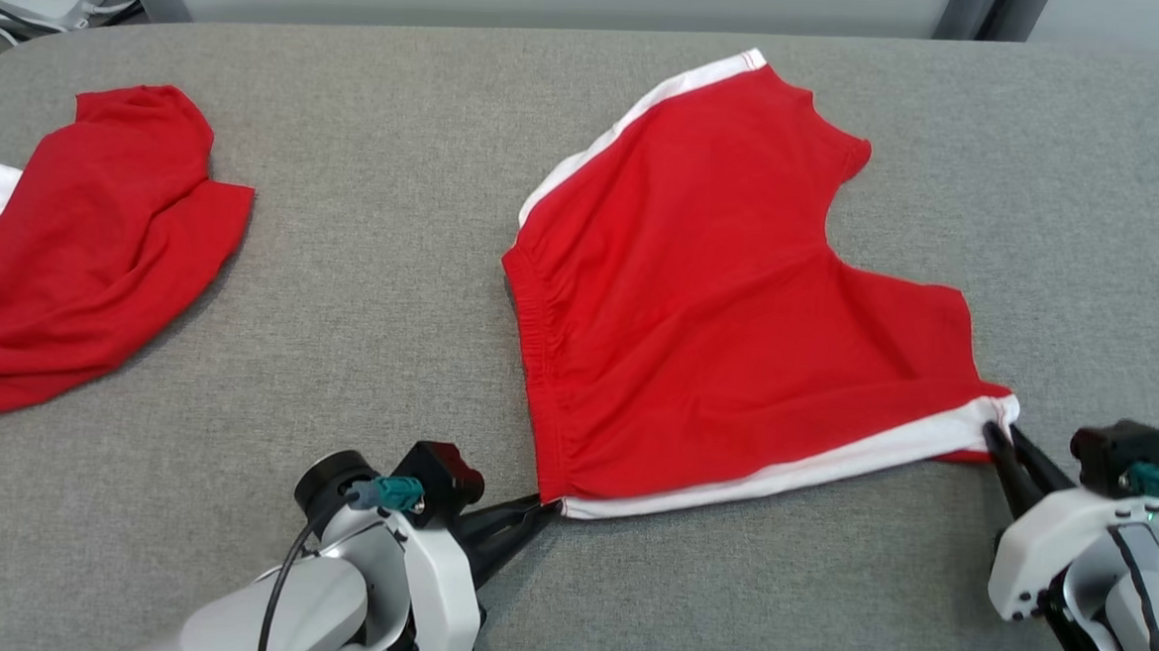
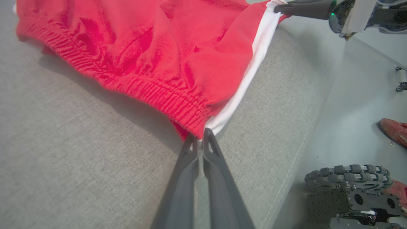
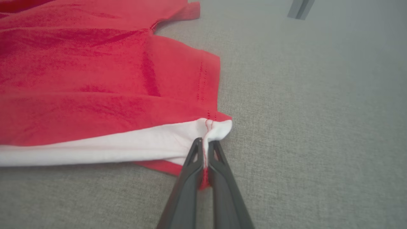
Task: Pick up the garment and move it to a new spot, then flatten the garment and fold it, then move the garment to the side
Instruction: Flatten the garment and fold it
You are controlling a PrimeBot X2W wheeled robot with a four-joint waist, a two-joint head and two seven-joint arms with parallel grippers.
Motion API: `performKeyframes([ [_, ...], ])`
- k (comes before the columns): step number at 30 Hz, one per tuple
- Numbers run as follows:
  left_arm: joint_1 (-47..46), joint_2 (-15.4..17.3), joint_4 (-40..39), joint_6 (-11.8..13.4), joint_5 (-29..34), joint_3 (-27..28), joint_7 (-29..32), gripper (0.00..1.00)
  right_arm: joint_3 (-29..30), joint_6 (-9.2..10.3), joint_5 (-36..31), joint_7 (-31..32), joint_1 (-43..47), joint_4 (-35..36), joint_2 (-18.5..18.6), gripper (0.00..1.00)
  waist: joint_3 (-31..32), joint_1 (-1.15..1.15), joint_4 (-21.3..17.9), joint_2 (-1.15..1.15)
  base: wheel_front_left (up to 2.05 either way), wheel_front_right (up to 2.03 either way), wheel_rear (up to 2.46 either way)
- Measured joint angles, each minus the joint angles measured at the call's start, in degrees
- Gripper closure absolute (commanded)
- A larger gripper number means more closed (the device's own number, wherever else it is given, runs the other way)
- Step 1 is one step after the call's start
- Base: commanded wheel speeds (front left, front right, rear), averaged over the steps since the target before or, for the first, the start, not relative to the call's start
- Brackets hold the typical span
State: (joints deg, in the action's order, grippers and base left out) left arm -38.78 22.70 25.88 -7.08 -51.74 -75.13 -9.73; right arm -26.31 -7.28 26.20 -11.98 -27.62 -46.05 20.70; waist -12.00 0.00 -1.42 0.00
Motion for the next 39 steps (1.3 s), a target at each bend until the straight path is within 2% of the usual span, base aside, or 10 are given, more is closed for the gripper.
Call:
performKeyframes([
  [16, 5.71, 0.01, 0.55, 0.0, 1.89, 0.01, 2.63, 1.0, 4.77, -0.03, -0.03, 9.66, 15.24, 12.24, 1.18, 1.0, 3.54, 0.0, -0.59, 0.0, 0.0, 0.0, 0.0],
  [17, 5.71, 0.02, 0.65, 0.0, 1.89, 0.02, 2.61, 1.0, 5.38, -0.03, -0.09, 10.15, 15.76, 12.76, 1.12, 0.89, 3.71, 0.0, -0.66, 0.0, 0.0, 0.0, 0.0],
  [18, 5.72, -0.03, 0.83, 0.0, 1.89, 0.02, 2.56, 1.0, 5.84, -0.03, -0.24, 10.63, 16.39, 13.56, 1.16, 0.64, 3.88, 0.0, -0.73, 0.0, 0.0, 0.0, 0.0],
  [19, 5.74, -0.14, 1.09, 0.0, 1.9, 0.02, 2.56, 0.82, 6.22, -0.03, -0.65, 11.09, 16.82, 14.0, 1.1, 0.44, 4.05, 0.0, -0.79, 0.0, 0.0, 0.0, 0.0],
  [20, 5.78, -0.25, 1.33, 0.0, 1.9, 0.02, 2.55, 0.63, 6.87, -0.03, -1.13, 11.51, 17.3, 14.35, 0.93, 0.0, 4.22, 0.0, -0.83, 0.0, 0.0, 0.0, 0.0],
  [21, 5.91, -0.33, 1.69, 0.0, 1.9, 0.02, 2.55, 0.48, 7.4, -0.03, -1.64, 11.65, 17.78, 14.75, 0.81, 0.0, 4.4, 0.0, -0.87, 0.0, 0.0, 0.0, 0.0],
  [22, 6.08, -0.46, 2.2, 0.0, 1.88, 0.03, 2.43, 0.05, 7.88, -0.03, -1.97, 12.05, 18.31, 15.28, 0.78, 0.0, 4.57, 0.0, -0.9, 0.0, 0.0, 0.0, 0.0],
  [23, 6.44, -0.55, 2.57, 0.0, 1.79, 0.07, 2.11, 0.0, 8.54, -0.03, -2.4, 12.04, 18.81, 15.8, 0.66, 0.0, 4.69, 0.0, -0.92, 0.0, 0.0, 0.0, 0.0],
  [32, 7.53, -1.71, 6.43, 0.0, 0.87, 0.05, 0.31, 0.0, 13.59, -0.03, -7.38, 11.95, 20.11, 20.87, -1.29, 0.0, 6.61, 0.0, -0.76, 0.0, 0.0, 0.0, 0.0],
  [39, 10.29, -1.4, 10.6, 0.68, -3.2, 2.48, -2.76, 0.0, 15.83, -0.03, -11.17, 9.09, 21.0, 25.25, -5.42, 0.0, 9.26, 0.0, 0.08, 0.0, 0.0, 0.0, 0.0],
])
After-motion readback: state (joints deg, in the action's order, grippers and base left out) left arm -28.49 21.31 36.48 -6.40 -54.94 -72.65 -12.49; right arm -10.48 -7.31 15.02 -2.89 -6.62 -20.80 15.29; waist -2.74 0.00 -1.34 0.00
